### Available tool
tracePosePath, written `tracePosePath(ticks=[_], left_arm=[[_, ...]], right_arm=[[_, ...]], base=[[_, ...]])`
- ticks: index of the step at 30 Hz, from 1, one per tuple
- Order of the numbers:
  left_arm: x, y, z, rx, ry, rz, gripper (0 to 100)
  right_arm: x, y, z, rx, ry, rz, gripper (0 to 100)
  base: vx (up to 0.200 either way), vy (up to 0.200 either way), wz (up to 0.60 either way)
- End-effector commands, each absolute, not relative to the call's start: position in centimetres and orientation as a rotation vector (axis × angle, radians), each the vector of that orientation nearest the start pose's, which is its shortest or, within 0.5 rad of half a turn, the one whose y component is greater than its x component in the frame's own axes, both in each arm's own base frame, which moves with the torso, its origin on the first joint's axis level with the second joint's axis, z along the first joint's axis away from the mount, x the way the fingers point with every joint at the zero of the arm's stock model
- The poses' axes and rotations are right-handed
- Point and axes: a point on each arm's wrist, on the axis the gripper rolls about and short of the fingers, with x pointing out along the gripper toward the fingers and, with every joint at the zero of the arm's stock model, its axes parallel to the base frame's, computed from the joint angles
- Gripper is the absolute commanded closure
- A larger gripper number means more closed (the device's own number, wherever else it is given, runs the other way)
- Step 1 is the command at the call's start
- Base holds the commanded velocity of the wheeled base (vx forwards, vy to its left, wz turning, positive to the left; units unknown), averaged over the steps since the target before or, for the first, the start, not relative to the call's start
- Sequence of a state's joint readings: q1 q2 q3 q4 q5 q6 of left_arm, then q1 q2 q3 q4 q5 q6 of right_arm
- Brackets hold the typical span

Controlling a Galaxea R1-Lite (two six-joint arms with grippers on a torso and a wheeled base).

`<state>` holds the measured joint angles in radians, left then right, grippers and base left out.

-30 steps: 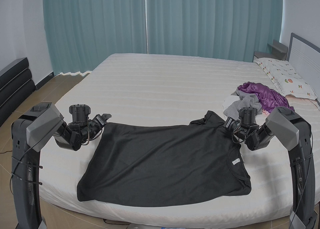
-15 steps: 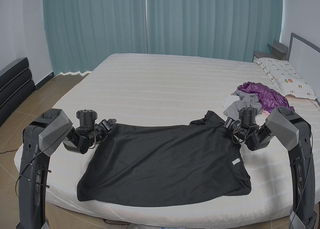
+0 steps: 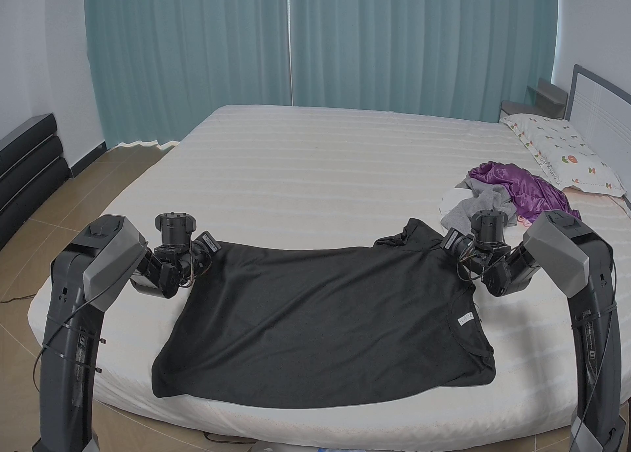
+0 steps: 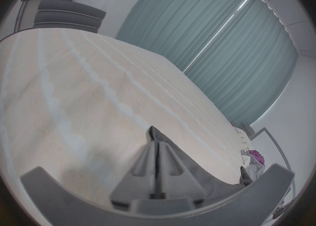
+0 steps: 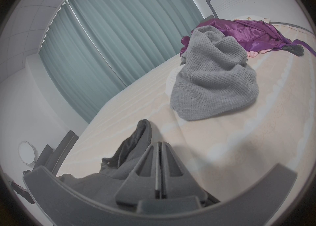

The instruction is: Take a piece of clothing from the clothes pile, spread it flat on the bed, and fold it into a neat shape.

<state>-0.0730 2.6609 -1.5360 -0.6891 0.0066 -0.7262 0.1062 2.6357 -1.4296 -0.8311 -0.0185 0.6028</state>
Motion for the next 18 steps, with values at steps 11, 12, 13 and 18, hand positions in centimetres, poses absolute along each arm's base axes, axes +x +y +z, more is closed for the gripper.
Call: tracePosePath(ticks=[11,12,13,18], left_arm=[[51.0,-2.4,-0.9,-0.709,0.306,0.119,100],[51.0,-2.4,-0.9,-0.709,0.305,0.118,100],[51.1,-2.3,-0.6,-0.711,0.285,0.114,100],[51.5,-1.9,-0.1,-0.713,0.229,0.128,100]], right_arm=[[49.9,4.4,-1.1,0.589,0.27,-0.033,100],[49.9,4.4,-1.1,0.589,0.268,-0.034,100],[50.3,4.3,-1.0,0.59,0.249,-0.043,100],[51.4,4.3,-0.8,0.592,0.166,-0.072,100]], base=[[0.0,0.0,0.0],[0.0,0.0,0.0],[0.0,0.0,0.0],[0.0,0.0,0.0]])
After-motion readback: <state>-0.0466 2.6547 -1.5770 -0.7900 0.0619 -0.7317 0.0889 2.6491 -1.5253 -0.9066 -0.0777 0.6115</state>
